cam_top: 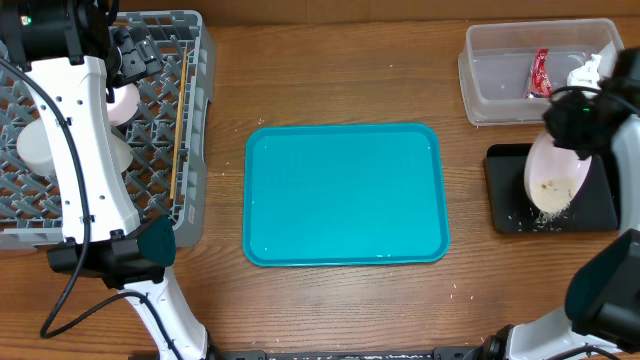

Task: Sort waste into correct bins and load items into the dishwasher
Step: 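Lift the plate with the right gripper and carry it over the black tray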

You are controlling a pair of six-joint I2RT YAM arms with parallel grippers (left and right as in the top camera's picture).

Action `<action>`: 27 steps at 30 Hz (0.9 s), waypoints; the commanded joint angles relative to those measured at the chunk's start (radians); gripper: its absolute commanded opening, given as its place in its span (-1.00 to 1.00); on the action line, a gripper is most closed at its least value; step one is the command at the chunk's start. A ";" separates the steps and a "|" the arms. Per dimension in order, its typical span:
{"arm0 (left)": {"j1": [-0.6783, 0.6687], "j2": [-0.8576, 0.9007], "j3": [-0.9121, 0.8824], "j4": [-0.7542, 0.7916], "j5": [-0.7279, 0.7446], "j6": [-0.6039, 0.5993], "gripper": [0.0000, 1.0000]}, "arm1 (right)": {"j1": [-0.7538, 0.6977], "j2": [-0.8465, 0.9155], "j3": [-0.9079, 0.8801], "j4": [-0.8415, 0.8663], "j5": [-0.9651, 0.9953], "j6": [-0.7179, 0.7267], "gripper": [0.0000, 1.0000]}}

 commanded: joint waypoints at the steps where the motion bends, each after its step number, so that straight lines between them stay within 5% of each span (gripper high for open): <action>1: -0.002 -0.036 -0.005 -0.002 -0.013 -0.018 1.00 | -0.076 -0.018 0.023 0.009 -0.181 -0.010 -0.92; 27: -0.002 -0.036 -0.005 -0.002 -0.013 -0.018 1.00 | -0.475 -0.018 0.023 0.056 -0.927 0.028 -0.92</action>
